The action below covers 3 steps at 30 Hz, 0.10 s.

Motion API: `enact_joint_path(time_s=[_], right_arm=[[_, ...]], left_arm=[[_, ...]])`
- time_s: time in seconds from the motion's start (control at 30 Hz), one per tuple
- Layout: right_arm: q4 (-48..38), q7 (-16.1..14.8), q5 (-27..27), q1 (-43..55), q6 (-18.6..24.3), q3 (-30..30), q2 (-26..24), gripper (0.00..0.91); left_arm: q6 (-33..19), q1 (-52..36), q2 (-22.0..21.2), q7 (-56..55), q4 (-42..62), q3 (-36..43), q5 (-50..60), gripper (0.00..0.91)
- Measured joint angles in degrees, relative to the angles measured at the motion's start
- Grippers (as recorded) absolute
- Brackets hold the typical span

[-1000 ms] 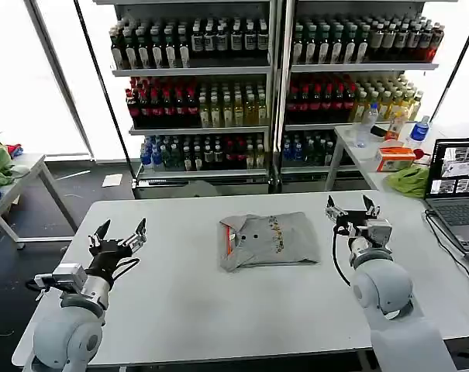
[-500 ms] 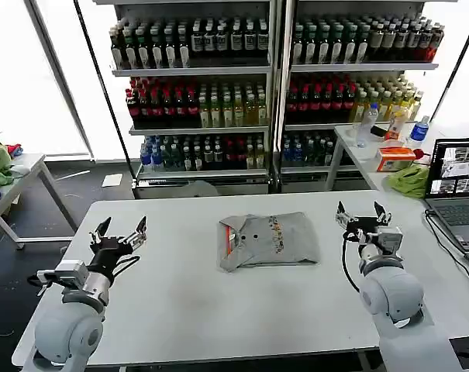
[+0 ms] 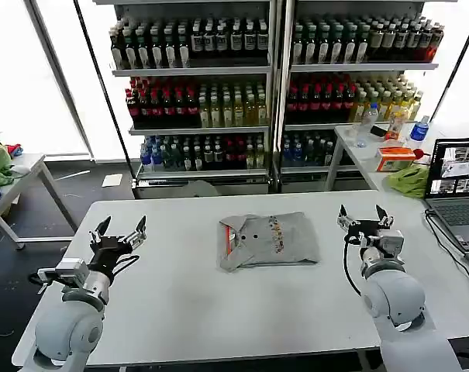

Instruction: Fold and organize the clothes.

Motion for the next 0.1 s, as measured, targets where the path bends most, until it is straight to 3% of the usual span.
enact_joint_path(time_s=[0.1], right_arm=[[0.03,-0.01,-0.14,-0.16,0.00,0.12,0.00,0.907]], left_arm=[[0.02,0.00,-0.06,0.04,0.05,0.00,0.09,0.907]])
